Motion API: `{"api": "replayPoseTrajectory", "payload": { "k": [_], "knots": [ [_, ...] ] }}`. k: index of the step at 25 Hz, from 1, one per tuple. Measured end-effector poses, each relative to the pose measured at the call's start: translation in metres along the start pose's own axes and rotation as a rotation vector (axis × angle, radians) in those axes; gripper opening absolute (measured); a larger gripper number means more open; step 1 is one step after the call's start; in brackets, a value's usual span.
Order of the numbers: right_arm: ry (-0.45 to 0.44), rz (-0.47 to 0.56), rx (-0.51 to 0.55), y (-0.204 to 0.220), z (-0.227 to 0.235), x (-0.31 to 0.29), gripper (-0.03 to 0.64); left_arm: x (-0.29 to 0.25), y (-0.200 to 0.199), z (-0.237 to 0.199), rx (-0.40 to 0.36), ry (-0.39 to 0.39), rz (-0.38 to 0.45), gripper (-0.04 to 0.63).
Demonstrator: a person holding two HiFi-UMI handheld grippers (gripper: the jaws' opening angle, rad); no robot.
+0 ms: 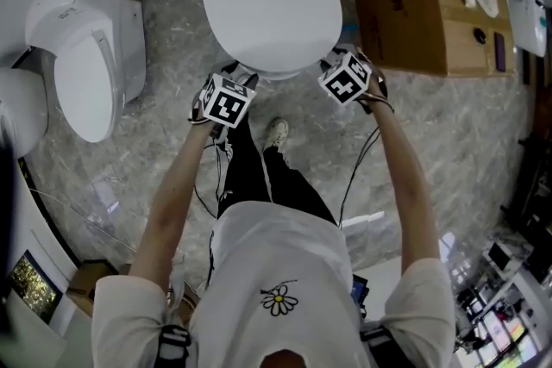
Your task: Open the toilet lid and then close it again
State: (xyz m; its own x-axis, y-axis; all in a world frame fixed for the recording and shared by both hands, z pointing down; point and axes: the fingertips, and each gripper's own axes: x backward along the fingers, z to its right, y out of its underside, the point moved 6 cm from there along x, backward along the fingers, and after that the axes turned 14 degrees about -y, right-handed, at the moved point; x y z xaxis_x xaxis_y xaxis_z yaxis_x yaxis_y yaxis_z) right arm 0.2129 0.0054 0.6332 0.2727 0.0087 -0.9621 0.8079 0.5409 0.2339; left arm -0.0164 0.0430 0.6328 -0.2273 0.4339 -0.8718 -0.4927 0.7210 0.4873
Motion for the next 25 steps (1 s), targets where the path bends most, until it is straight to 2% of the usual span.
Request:
{"api": "replayPoseTrajectory", "payload": {
  "k": [10,15,19,25],
  "knots": [
    [-0.044,-0.014,-0.066,0.018,-0.006,-0.054,0.179,-0.042,0.037,0.012,0.039,0.043,-0.093,0.23],
    [-0.051,-0.082,-0.1,0.03,-0.007,-0.081,0.179,-0.065,0.054,0.017,0.06,0.057,-0.142,0.23],
    [-0.058,-0.091,-0.136,0.04,-0.007,-0.102,0.176,-0.082,0.065,0.023,0.102,0.063,-0.189,0.232],
    [-0.074,-0.112,-0.171,0.049,-0.007,-0.129,0.167,-0.107,0.081,0.025,0.107,0.087,-0.233,0.232]
  ]
}}
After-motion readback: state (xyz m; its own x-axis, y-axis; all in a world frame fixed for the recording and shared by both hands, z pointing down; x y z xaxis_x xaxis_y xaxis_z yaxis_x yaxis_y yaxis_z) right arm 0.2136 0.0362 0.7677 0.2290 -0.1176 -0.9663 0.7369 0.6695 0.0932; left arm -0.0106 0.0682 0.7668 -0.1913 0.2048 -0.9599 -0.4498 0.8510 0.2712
